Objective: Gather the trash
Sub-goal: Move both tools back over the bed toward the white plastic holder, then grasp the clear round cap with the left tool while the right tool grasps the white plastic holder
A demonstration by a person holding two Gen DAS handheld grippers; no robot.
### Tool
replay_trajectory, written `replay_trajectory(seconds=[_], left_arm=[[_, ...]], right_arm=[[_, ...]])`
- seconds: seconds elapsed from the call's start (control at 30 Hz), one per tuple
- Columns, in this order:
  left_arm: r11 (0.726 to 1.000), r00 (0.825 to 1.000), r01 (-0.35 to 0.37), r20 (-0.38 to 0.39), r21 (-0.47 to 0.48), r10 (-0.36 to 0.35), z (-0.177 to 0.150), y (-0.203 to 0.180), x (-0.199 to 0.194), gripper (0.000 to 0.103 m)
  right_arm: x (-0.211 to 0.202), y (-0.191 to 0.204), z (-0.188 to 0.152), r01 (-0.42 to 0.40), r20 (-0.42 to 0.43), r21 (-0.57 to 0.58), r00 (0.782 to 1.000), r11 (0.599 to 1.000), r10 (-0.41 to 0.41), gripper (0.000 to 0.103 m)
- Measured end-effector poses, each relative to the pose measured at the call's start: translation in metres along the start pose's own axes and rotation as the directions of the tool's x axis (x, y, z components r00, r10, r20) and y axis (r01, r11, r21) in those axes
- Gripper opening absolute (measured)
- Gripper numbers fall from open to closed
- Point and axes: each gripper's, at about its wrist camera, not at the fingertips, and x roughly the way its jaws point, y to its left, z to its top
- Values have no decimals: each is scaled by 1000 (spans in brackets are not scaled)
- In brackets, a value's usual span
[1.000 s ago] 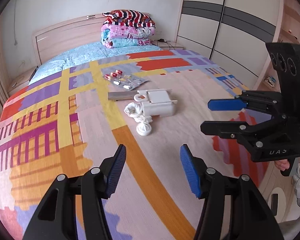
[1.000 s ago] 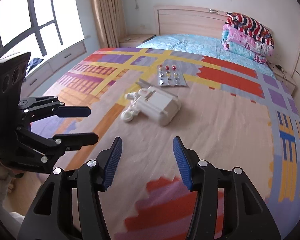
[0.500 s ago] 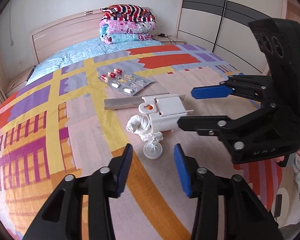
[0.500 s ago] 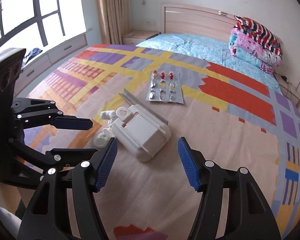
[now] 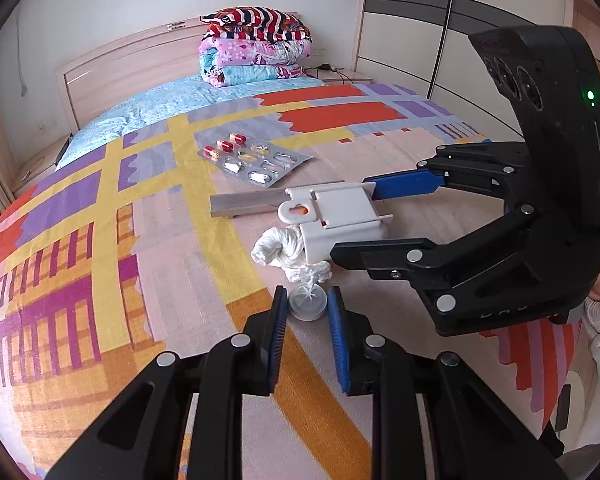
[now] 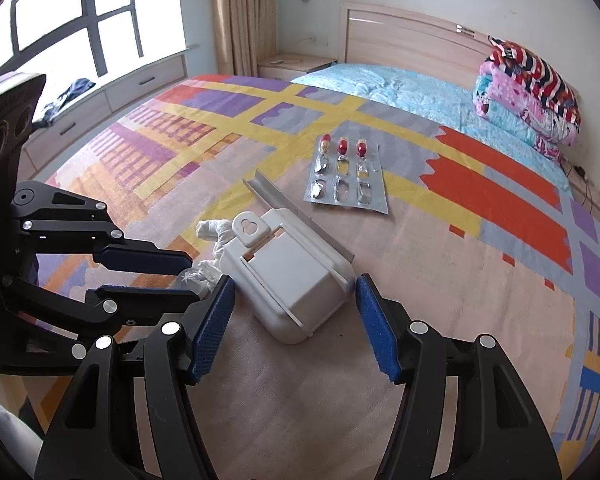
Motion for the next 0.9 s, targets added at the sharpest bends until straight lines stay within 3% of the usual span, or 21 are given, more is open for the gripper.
replay_trajectory(seconds=[0.23, 0.33, 0.4, 0.43, 0.5, 0.53, 0.9], left_arm=[[1000, 1000, -9, 13, -6, 9, -3, 2, -10, 20], [1000, 1000, -11, 17, -9, 11, -5, 2, -15, 20], [1000, 1000, -11, 19, -11, 11, -7, 2, -19, 20], [1000, 1000, -12, 19, -13, 12, -8, 3, -20, 20], [1000, 1000, -13, 21, -19, 13, -10, 4, -22, 20], [1000, 1000, -13, 23, -23, 13, -11, 5, -24, 20], [999, 999, -20, 34, -36, 21, -16, 12, -35, 20]], right_arm=[[-8, 0, -2, -10, 10, 14, 1000, 1000, 10, 41], [-12, 2, -4, -13, 5, 11, 1000, 1000, 13, 16], [-14, 4, -6, -9, 0, -2, 1000, 1000, 9, 16], [-15, 6, -7, 4, 0, -15, 1000, 1000, -4, 19], [-16, 9, -7, 39, 18, -31, 999, 999, -39, 53], [-17, 9, -6, 39, 31, -33, 999, 999, -38, 62], [7, 2, 15, -19, 18, -62, 1000, 998, 20, 62]])
